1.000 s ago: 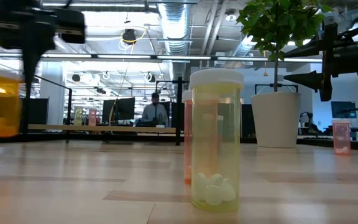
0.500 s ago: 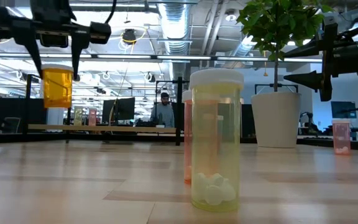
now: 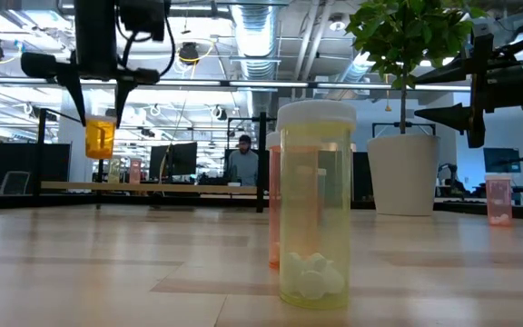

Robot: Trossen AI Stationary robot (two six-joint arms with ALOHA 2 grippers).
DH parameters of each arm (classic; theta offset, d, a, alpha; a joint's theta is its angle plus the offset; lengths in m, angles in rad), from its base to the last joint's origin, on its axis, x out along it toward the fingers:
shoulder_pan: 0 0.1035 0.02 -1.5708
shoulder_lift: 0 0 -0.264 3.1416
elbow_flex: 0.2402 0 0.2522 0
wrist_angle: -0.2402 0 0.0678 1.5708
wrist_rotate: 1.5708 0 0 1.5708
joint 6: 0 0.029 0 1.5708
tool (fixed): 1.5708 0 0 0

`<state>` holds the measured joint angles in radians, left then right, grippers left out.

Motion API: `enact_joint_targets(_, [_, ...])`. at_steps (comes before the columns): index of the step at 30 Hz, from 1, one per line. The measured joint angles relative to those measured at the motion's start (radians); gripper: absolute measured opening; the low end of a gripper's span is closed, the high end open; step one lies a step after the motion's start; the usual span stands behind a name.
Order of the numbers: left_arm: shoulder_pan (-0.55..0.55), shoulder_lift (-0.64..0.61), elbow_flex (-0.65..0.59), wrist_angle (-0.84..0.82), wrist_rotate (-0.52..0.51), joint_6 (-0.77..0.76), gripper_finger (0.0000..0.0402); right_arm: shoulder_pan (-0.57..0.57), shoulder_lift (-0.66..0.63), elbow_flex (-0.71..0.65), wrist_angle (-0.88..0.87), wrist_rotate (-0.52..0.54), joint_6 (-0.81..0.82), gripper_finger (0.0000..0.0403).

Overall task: Pick and place medicine bottles onto shelf by color
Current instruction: Put the big orange pill bottle on the shelf

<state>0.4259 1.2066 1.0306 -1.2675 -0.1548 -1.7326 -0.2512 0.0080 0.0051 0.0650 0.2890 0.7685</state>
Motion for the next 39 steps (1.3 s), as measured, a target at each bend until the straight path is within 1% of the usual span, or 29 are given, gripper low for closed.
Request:
enact_joint_targets(4, [0.128, 0.004, 0.000, 0.006, 0.030, 0.121, 0.0179, 0.000, 0.000, 0.000, 0.000, 0.000, 0.000, 0.0302])
enact_joint_targets(6, [0.181, 0.004, 0.000, 0.024, 0.043, 0.157, 0.0179, 0.000, 0.000, 0.000, 0.000, 0.000, 0.000, 0.0302])
enact_joint_targets(10, [0.271, 0.004, 0.000, 0.044, 0.069, 0.180, 0.0179, 0.000, 0.000, 0.000, 0.000, 0.000, 0.000, 0.0302])
enact_joint_targets(15, [0.339, 0.020, 0.000, 0.051, 0.072, 0.172, 0.0179, 0.000, 0.000, 0.000, 0.000, 0.000, 0.000, 0.0302])
enact_joint_targets(26, [0.398, 0.097, 0.000, 0.064, 0.090, 0.004, 0.0180, 0.000, 0.000, 0.000, 0.000, 0.000, 0.000, 0.0302])
enact_joint_targets(31, [0.416, 0.103, 0.000, 0.092, 0.090, -0.076, 0.0180, 0.000, 0.000, 0.000, 0.000, 0.000, 0.000, 0.0302])
enact_joint_targets(39, [0.416, 0.103, 0.000, 0.084, 0.067, -0.241, 0.0180, 0.000, 0.000, 0.000, 0.000, 0.000, 0.000, 0.0302])
